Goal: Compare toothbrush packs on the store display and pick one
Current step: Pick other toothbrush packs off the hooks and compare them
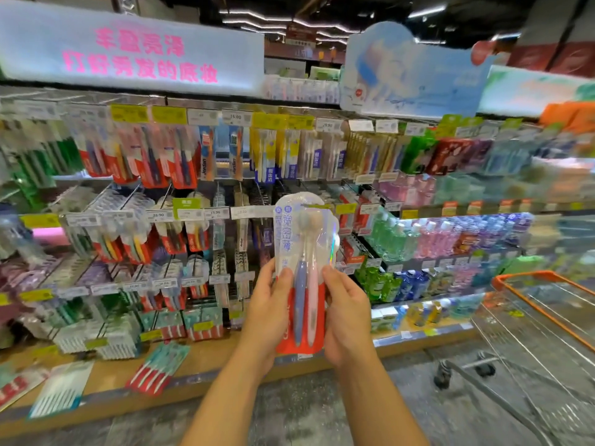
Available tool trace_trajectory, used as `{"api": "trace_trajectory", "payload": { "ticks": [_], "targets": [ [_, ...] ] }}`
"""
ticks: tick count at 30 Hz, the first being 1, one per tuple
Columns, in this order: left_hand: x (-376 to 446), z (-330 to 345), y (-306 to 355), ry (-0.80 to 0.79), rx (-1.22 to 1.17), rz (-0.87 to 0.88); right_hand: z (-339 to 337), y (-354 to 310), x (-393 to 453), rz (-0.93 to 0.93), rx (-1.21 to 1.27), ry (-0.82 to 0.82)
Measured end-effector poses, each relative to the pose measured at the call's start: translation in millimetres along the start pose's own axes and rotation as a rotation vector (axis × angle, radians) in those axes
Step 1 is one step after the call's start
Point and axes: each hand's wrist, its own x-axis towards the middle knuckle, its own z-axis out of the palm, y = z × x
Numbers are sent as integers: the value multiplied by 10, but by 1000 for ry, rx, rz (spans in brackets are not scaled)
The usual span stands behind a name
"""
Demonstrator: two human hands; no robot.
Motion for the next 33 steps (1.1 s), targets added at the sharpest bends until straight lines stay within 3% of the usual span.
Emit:
{"api": "trace_trajectory", "payload": {
  "ticks": [18,24,28,33],
  "targets": [
    [-370,2077,-709,-21,94,-113,-2087,-667,345,11,43,137],
    [-502,2530,-872,-61,123,-211,-2556,-793,426,62,35,171],
    [-491,2689,-946,-65,-145,-372,-2708,-935,577,43,26,149],
    [-509,2695,-969,-98,-114,-407,-2746,-1028,706,66,44,125]
  ]
}}
